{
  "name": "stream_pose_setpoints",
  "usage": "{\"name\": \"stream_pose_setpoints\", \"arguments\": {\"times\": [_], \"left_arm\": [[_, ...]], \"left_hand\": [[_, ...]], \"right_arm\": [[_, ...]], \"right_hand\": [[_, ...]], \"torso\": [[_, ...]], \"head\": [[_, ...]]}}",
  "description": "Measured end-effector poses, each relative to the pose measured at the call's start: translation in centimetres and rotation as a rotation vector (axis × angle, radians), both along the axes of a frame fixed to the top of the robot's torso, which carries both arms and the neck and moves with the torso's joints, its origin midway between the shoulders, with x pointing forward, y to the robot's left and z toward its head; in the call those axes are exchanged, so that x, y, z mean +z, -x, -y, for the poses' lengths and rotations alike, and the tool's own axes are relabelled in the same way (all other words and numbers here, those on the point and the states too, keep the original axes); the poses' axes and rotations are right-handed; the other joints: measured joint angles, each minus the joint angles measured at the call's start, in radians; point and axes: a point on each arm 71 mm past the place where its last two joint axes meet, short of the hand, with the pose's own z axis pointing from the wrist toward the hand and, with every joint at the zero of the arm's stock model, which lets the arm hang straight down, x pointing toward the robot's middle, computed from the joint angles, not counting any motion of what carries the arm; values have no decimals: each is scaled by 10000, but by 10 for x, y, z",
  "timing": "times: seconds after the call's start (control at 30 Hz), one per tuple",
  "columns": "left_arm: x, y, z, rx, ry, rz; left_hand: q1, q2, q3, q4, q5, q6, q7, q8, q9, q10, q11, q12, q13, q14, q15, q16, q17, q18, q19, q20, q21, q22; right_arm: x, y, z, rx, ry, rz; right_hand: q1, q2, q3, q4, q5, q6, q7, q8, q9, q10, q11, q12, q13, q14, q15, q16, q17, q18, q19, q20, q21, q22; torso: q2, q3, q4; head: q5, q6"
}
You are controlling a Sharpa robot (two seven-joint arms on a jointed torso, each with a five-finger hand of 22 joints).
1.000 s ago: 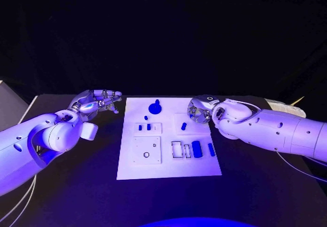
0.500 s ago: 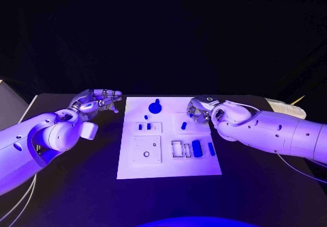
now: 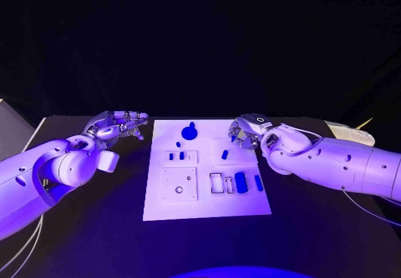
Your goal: Assemble the parts on the task board
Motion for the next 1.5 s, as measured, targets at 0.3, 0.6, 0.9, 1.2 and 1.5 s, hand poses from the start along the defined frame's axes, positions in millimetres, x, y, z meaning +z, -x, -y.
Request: {"name": "stream_pose_setpoints", "arguments": {"times": [0.3,0.6,0.9,1.2,1.5], "left_arm": [[-2,0,-2,38,-20,-40],[-2,0,-2,50,-30,-61],[-2,2,1,-18,-3,-55],[-1,5,6,-129,48,-40],[0,7,11,-229,97,-29]], "left_hand": [[39,-39,0,0,0,0,0,0,0,0,0,0,-19,0,0,-41,-9,-1,0,0,0,-9],[39,-39,0,0,0,-1,0,0,1,-74,-1,0,-26,0,0,-41,-9,-1,0,0,0,-18],[39,-39,0,0,0,-1,-1,0,1,-73,-1,-39,-42,0,0,-41,-17,-1,36,-36,0,-17],[39,-39,0,0,0,-1,-1,0,1,-73,-1,-39,-51,0,0,-40,-16,-1,36,-36,0,-26],[39,-39,0,0,0,-1,-1,0,1,-109,36,-39,-59,0,0,-40,-25,-1,36,-36,0,-26]], "right_arm": [[13,4,3,-65,-493,118],[21,22,-19,597,-1027,14],[26,56,-75,2145,-1310,81],[13,79,-112,3166,-863,367],[-5,89,-131,3508,-439,612]], "right_hand": [[-3,2,-1,-1,-2,26,26,17,-9,2,-2,0,-9,-1,0,0,0,0,0,0,40,40],[-4,1,-2,-2,-3,25,26,13,15,17,-16,0,-21,-1,1,0,-17,1,0,1,39,41],[-3,-1,25,-30,-5,22,23,7,16,34,-34,-1,-7,-1,1,0,-16,1,0,1,153,178],[-3,-2,21,-34,-24,21,21,61,27,68,-68,-19,-6,-1,1,40,-16,2,0,1,194,234],[-2,-4,12,-42,-26,55,-16,60,28,105,-105,-40,6,-1,2,40,-16,2,0,1,194,256]], "torso": [[1,-1,-13],[10,-8,-3],[-4,-36,19],[-16,-51,12],[-20,-60,8]], "head": [[-10,46],[46,62],[260,-33],[496,-87],[619,-160]]}}
